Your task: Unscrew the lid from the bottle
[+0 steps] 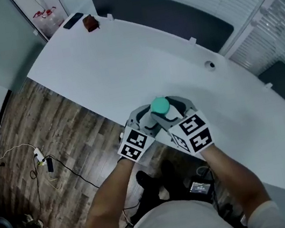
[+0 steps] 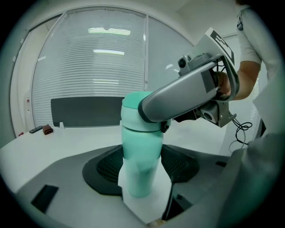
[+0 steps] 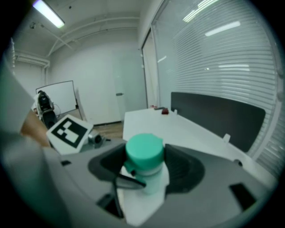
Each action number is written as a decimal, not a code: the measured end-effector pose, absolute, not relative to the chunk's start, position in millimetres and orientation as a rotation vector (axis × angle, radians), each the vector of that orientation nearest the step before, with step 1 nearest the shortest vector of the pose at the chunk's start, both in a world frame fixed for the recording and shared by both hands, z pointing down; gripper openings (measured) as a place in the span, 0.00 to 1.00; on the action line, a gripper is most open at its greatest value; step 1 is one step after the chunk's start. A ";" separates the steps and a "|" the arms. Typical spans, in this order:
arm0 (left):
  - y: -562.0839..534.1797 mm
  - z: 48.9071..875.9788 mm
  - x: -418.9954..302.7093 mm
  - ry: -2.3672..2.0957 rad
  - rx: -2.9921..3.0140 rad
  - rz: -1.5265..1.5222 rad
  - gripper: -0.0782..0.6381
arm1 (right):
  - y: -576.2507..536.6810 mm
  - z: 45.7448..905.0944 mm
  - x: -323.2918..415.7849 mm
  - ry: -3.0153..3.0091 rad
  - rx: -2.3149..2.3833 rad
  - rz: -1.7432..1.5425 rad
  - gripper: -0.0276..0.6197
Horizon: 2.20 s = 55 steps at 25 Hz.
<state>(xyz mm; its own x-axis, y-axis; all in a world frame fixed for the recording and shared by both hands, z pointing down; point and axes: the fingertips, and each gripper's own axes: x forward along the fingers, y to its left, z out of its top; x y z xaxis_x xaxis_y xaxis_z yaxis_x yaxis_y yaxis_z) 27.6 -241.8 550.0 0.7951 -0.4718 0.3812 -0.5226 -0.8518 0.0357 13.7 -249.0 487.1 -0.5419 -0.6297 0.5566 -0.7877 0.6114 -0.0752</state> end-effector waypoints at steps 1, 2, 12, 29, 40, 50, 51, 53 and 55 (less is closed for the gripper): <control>-241.4 549.9 27.8 -0.779 2.849 0.549 0.50 | -248.4 486.9 13.9 -2.368 1.101 0.432 0.49; -241.3 549.8 27.8 -0.764 2.856 0.548 0.49 | -248.2 486.3 13.8 -2.384 1.080 0.424 0.49; -235.1 550.5 29.5 -0.438 2.945 0.617 0.49 | -240.9 484.9 10.2 -2.507 0.676 0.322 0.49; -247.7 561.1 33.9 -1.111 2.734 0.525 0.52 | -250.7 486.4 16.1 -2.324 1.246 0.480 0.48; -240.9 558.5 34.2 -0.690 2.902 0.578 0.52 | -244.1 484.7 9.8 -2.458 0.904 0.347 0.48; -239.7 555.9 33.5 -0.414 2.982 0.692 0.52 | -245.2 486.6 10.4 -2.466 0.800 0.303 0.48; -240.7 554.0 31.5 -0.494 2.974 0.661 0.53 | -246.5 486.5 10.9 -2.459 0.846 0.323 0.48; -240.1 550.3 28.9 -0.658 2.945 0.592 0.53 | -247.5 486.1 12.2 -2.440 0.929 0.354 0.48; -236.7 549.8 30.2 -0.790 2.910 0.556 0.54 | -247.4 485.6 13.4 -2.415 0.999 0.376 0.48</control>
<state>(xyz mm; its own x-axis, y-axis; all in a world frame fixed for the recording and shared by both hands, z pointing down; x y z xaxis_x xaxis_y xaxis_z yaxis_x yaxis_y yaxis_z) 30.2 -236.7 549.8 0.8018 -0.4747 0.3630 -0.5019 -0.8646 -0.0220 13.4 -247.4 485.6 -0.6082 -0.5813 0.5405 -0.7182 0.6929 -0.0628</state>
